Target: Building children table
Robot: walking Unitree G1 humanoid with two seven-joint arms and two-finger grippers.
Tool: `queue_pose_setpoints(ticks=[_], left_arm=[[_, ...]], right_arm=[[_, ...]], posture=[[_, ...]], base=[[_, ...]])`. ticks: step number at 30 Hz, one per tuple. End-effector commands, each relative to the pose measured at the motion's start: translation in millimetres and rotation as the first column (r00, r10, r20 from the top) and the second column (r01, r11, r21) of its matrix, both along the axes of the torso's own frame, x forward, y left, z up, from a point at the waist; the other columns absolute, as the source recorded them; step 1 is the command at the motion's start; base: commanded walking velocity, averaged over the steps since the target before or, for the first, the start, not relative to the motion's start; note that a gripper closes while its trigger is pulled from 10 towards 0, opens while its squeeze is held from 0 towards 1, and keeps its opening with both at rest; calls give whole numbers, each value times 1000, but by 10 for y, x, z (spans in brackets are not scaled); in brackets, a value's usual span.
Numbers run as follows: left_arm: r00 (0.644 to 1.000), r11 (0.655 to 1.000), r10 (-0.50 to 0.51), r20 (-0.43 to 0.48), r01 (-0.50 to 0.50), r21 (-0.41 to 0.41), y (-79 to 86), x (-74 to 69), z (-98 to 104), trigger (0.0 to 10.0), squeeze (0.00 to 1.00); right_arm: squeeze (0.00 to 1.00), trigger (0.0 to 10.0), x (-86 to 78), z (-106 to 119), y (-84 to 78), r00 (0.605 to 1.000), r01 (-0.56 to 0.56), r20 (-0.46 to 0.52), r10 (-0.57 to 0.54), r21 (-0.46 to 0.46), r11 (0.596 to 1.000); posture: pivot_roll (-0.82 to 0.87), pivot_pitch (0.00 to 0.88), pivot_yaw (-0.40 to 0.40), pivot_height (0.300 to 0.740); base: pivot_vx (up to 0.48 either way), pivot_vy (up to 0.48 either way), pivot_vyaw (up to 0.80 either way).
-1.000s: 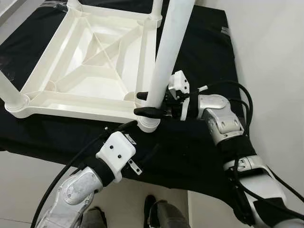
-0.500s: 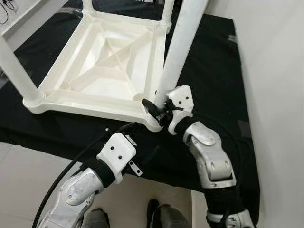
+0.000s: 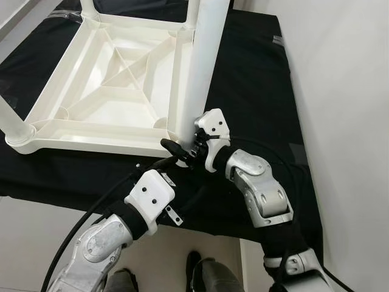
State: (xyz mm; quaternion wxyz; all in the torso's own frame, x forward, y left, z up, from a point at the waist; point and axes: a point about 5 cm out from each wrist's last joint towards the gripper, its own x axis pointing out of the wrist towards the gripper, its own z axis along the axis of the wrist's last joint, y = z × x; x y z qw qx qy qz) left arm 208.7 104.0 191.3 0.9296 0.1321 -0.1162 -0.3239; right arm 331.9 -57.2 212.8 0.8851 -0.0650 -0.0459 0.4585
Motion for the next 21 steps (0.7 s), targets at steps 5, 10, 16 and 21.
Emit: queue_pose_setpoints(ticks=[5, 10, 16, 21], left_arm=[[1000, 1000, -3, -20, 3, -2, -6, -10, -30, 10000, 0], [1000, 1000, 17, -18, -16, 11, 34, -24, -25, 10000, 0], [999, 1000, 25, -28, -24, 20, 63, -71, -41, 10000, 0], [999, 999, 35, -29, -35, 13, 100, -95, -14, 10000, 0]], right_arm=[[0, 10000, -7, 260, -56, 925, -364, 104, 366, -37, 931], [0, 10000, 73, 141, -150, 854, -506, 15, 520, -213, 836], [0, 10000, 225, 221, -174, 868, -484, 9, 496, -200, 852], [0, 0, 280, 196, -244, 848, -525, -29, 529, -173, 833]], posture=[[117, 243, -147, 740], [157, 241, -149, 740], [169, 246, -144, 740], [175, 250, -140, 740]], base=[[0, 0, 0], [0, 0, 0], [0, 0, 0], [0, 0, 0]])
